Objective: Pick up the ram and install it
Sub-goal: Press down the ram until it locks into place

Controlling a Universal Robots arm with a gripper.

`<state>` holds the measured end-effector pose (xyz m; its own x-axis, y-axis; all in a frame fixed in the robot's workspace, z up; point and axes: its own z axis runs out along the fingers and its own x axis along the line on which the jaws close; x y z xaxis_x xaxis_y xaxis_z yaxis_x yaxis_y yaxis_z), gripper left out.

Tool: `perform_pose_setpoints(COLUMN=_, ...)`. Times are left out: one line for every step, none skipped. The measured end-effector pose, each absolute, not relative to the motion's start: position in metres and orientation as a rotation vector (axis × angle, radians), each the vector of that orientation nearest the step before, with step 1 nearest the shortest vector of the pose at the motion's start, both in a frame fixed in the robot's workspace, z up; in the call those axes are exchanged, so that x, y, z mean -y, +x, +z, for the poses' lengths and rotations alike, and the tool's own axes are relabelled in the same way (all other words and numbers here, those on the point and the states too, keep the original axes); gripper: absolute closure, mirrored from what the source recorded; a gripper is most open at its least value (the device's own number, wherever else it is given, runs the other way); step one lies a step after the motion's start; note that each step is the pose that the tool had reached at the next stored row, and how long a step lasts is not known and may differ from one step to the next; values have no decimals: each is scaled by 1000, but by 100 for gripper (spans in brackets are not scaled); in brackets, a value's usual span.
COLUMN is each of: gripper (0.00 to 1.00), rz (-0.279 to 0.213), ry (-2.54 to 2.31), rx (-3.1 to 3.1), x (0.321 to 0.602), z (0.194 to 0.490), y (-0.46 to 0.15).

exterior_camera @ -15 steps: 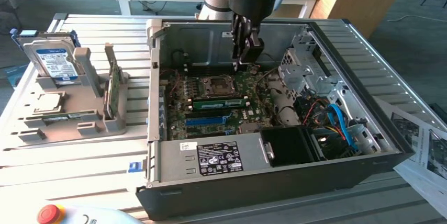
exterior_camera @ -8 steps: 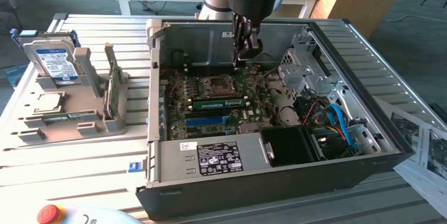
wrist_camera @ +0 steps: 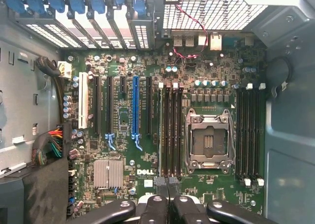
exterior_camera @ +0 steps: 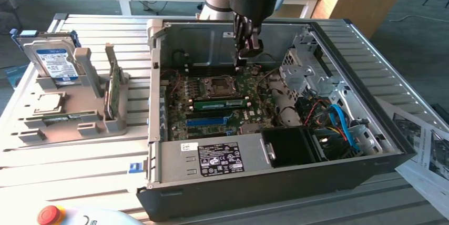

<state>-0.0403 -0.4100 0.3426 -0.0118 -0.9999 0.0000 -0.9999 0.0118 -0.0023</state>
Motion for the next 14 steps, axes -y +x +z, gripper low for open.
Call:
perform_pose_setpoints(gripper=90, rz=-2, ry=-2207, rx=-2233, x=410, z=343, y=-40)
perform_pose_setpoints(gripper=90, rz=-2, ry=-2207, rx=-2233, x=410, z=343, y=-40)
perform_pose_setpoints(gripper=90, rz=-2, ry=-2207, rx=-2233, x=410, z=343, y=-40)
perform_pose_setpoints(gripper=90, rz=-2, ry=-2207, rx=-2233, x=410, z=343, y=-40)
perform_pose_setpoints(gripper=90, rz=-2, ry=-2207, rx=-2233, x=410, z=343, y=-40)
perform_pose_setpoints(gripper=90, rz=-2, ry=-2207, rx=-2233, x=410, z=343, y=-40)
perform_pose_setpoints(gripper=90, rz=-2, ry=-2207, rx=-2233, x=410, z=343, y=-40)
perform_pose_setpoints(gripper=90, rz=-3, ry=-2207, rx=-2233, x=410, z=343, y=-40)
perform_pose_setpoints(gripper=90, rz=-2, ry=-2207, rx=-2233, x=410, z=343, y=-40)
perform_pose_setpoints(gripper=90, rz=-2, ry=-2207, rx=-2233, x=410, z=343, y=-40)
perform_pose_setpoints(gripper=90, rz=-2, ry=-2207, rx=-2233, x=410, z=343, y=-40)
perform_pose_setpoints(gripper=90, rz=-2, ry=-2207, rx=-2233, x=410, z=343, y=-40)
perform_pose_setpoints(gripper=90, rz=-3, ry=-2207, rx=-2233, x=410, z=343, y=-39)
perform_pose_setpoints(gripper=90, rz=-3, ry=-2207, rx=-2233, x=411, z=343, y=-38)
